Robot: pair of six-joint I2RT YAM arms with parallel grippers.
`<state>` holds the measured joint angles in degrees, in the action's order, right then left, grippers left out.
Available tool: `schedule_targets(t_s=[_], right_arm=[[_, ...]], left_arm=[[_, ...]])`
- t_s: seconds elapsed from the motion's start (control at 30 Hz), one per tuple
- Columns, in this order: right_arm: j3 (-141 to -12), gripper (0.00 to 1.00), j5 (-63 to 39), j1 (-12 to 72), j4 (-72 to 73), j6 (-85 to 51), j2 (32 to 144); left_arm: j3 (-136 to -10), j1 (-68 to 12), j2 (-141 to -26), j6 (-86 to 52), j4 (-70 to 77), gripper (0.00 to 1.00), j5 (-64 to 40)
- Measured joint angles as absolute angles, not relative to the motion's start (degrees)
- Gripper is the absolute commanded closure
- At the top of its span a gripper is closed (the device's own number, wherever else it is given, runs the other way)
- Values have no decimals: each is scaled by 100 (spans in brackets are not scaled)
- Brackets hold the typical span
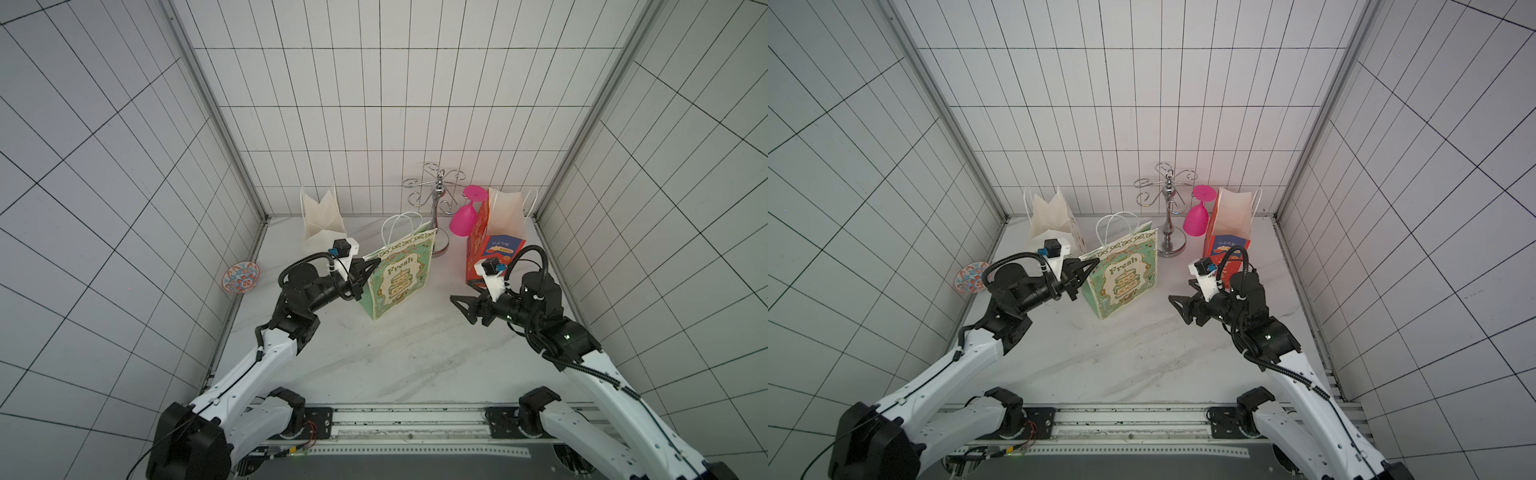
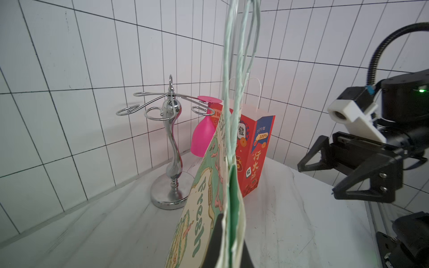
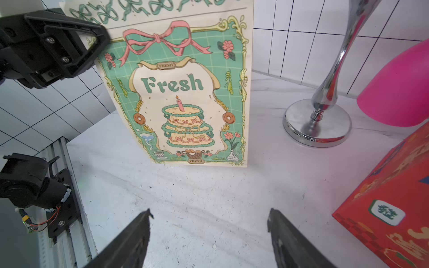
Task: Put away the paper bag
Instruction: Press the paper bag.
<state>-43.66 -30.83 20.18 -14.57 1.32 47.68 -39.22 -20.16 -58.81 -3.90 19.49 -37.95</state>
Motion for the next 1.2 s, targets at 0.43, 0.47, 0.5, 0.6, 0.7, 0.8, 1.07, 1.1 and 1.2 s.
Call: schedule_targets(t_s=[0.43, 0.47, 0.5, 0.6, 0.7, 0.8, 1.07, 1.1, 1.2], right_arm=[[-4842, 9, -4504, 1839, -1688, 1551, 4370], [-4847, 10, -4539, 1839, -1691, 1592, 4359], [-4847, 12, -4578, 1839, -1688, 1638, 4359], [-4847, 24, -4777, 1839, -1669, 1734, 4412], [-4847, 37, -5155, 1887, -1601, 1815, 4473], [-4847, 52, -5345, 2027, -1441, 1850, 4466], [-4842, 100, -5505, 2228, -1271, 1946, 4530], [-4840, 83, -5505, 2228, -1267, 1955, 4525], [-4840, 32, -5422, 2244, -1264, 1957, 4471]], left_arm=[[-4128, -1876, -5935, 451, 1433, 100, -6351], [-4128, -1885, -5951, 489, 1433, 100, -6466], [-4128, -1903, -5957, 541, 1426, 100, -6580], [-4128, -1959, -5961, 762, 1341, 100, -6845], [-4125, -2023, -5966, 917, 1256, 100, -7002], [-4125, -2058, -5966, 1002, 1216, 100, -7118], [-4125, -2104, -5966, 1015, 1164, 100, -7190], [-4125, -2108, -5966, 1013, 1166, 100, -7194], [-4125, -2141, -5964, 989, 1177, 100, -7225]])
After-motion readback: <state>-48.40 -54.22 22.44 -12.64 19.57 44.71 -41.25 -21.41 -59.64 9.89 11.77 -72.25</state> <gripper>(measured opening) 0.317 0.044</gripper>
